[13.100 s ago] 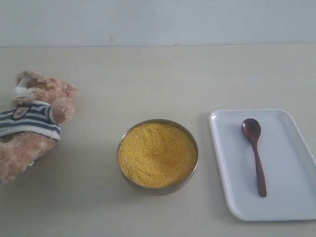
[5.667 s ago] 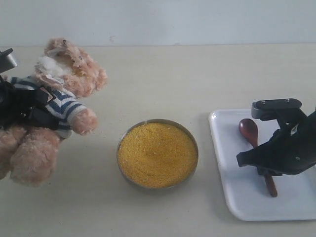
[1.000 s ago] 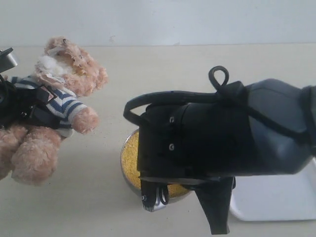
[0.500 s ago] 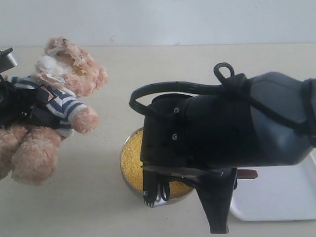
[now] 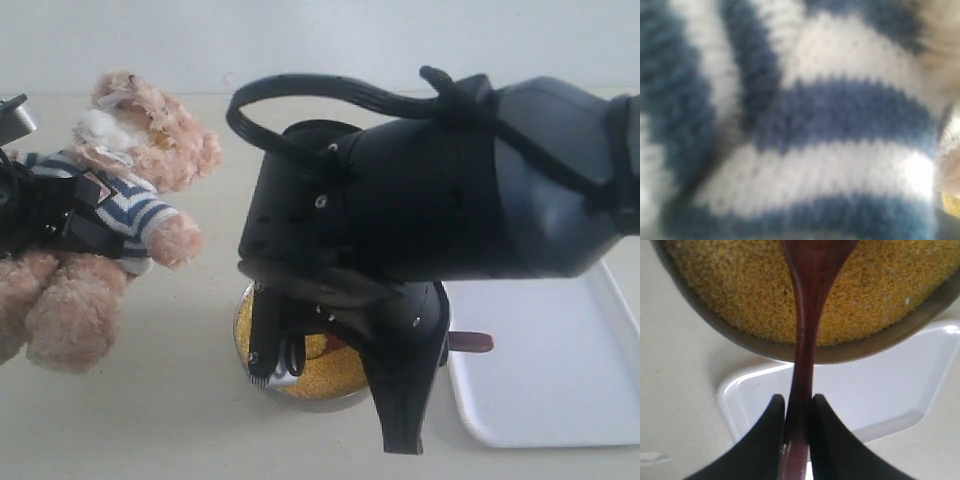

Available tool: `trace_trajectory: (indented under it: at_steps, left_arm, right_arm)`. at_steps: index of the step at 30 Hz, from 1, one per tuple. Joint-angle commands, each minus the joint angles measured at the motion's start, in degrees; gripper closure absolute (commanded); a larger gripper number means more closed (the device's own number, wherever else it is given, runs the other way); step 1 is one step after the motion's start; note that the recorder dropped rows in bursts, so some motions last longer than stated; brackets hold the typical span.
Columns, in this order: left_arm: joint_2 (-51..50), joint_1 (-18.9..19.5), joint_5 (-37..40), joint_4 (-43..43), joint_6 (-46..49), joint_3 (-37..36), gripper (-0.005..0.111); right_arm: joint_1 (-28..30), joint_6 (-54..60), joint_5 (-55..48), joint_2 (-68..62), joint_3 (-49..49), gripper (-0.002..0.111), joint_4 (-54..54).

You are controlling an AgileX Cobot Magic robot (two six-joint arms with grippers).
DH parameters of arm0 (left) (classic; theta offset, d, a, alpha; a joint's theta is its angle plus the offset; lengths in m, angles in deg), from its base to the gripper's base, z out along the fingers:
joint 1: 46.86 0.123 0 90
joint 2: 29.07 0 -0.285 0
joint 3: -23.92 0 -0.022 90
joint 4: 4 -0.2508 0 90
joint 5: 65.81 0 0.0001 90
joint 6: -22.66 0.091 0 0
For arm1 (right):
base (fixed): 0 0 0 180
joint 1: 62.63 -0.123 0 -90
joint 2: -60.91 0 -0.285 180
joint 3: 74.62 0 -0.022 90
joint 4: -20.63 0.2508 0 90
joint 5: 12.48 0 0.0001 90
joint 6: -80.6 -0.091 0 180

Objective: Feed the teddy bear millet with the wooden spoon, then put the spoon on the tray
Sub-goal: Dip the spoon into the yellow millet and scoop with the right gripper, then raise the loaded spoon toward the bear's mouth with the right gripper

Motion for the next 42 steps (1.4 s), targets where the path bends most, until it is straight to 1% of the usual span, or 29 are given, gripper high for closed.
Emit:
trace_trajectory:
  at_steps: [1,5,7,10,14,18,24,26,30,39,42]
  left_arm:
    - [0.7,-0.2,0.1,1.2,0.4,-0.1,0.103]
    - [0.7,-0.2,0.1,1.2,0.4,-0.1,0.103]
    - [0.7,-0.2,0.1,1.2,0.4,-0.1,0.103]
    - [0.7,-0.2,0.1,1.3,0.4,-0.1,0.103]
    - [0.7,-0.2,0.2,1.2,0.4,-0.1,0.103]
    - [0.7,-0.2,0.7,1.2,0.4,-0.1,0.103]
    - [0.7,-0.2,0.9,1.2,0.4,-0.1,0.103]
    - [0.7,-0.2,0.9,1.2,0.4,-0.1,0.103]
    - [0.7,-0.2,0.9,1.2,0.4,-0.1,0.103]
    - [0.7,-0.2,1.0,1.2,1.1,-0.1,0.103]
    - [0.7,-0.2,1.0,1.2,1.4,-0.1,0.103]
  right_arm:
    - [3.6,0.9,-0.6,0.3,-0.4,0.109,5.0]
    - [7.8,0.9,-0.6,0.3,-0.4,0.109,12.0]
    - [8.9,0.9,-0.6,0.3,-0.4,0.109,13.6]
    - [8.9,0.9,-0.6,0.3,-0.9,0.109,14.5]
    - [8.9,0.8,-0.6,0.3,-5.4,0.109,17.7]
    - [9.0,0.2,-0.6,0.3,-6.2,0.109,19.9]
    - [16.6,-0.6,-0.6,0.3,-6.2,0.109,35.7]
    - [18.8,-0.6,-0.6,0.3,-6.2,0.109,38.8]
    - [20.3,-1.3,-0.6,0.3,-6.2,0.109,39.4]
    - [20.3,-4.2,-0.6,0.3,-6.6,0.109,40.5]
    - [20.3,-4.6,-0.6,0.3,-8.1,0.109,41.3]
